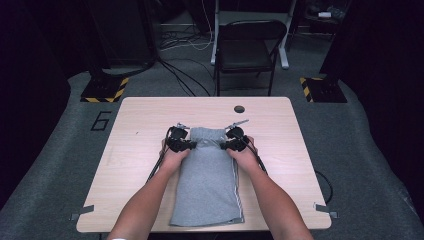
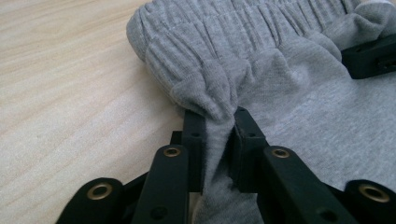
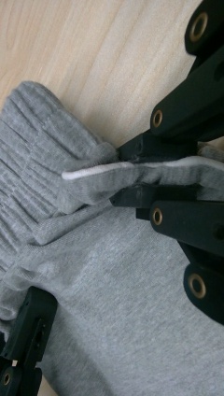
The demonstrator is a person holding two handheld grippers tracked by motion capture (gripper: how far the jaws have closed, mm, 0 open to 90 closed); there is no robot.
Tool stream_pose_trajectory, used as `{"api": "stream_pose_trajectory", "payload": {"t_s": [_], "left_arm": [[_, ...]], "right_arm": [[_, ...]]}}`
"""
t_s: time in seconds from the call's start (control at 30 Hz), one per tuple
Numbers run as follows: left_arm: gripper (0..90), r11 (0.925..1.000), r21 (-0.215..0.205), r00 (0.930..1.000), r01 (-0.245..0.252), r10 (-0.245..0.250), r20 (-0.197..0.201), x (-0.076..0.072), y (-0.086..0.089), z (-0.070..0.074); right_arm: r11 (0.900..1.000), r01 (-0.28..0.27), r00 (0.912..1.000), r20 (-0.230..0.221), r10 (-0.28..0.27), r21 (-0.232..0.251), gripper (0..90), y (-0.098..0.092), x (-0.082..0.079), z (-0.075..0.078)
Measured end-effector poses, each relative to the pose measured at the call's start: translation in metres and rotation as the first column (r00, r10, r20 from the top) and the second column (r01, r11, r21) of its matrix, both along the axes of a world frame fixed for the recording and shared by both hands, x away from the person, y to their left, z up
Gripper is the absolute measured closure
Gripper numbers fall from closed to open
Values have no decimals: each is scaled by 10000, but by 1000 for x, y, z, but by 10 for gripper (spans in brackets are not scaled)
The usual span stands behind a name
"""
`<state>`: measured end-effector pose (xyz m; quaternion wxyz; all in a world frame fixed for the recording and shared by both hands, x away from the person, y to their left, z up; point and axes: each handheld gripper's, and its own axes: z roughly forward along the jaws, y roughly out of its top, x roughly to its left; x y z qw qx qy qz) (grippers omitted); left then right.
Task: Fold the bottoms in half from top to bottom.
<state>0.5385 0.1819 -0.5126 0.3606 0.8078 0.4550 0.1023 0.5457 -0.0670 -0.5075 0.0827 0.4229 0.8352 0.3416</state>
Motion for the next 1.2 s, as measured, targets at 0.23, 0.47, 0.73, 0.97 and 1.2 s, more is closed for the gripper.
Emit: {"api": "stream_pose_trajectory", "payload": {"t_s": [0.23, 0.47, 0.73, 0.97, 1.2], "left_arm": [[826, 9992, -397, 9996, 104, -94, 271, -3, 7, 13], [828, 9968, -759, 9957, 255, -186, 909, -9, 11, 34], [827, 9948, -991, 9879, 218, -62, 1549, -10, 15, 59], [826, 9939, -1082, 9737, 228, 25, 2276, -10, 17, 83], [826, 9907, -1009, 9696, 916, -656, 2358, -20, 20, 84]], "right_arm": [[9998, -34, 9996, 288, 29, 195, 831, -4, -3, 10], [9982, -467, 9930, 1099, 423, 370, 832, -8, -13, 31], [9967, -577, 9784, 2017, 452, 566, 831, -7, -21, 59], [9968, -518, 9601, 2777, 330, 607, 831, -5, -21, 82], [9951, -988, 9320, 3496, 955, -86, 830, -5, -35, 84]]}}
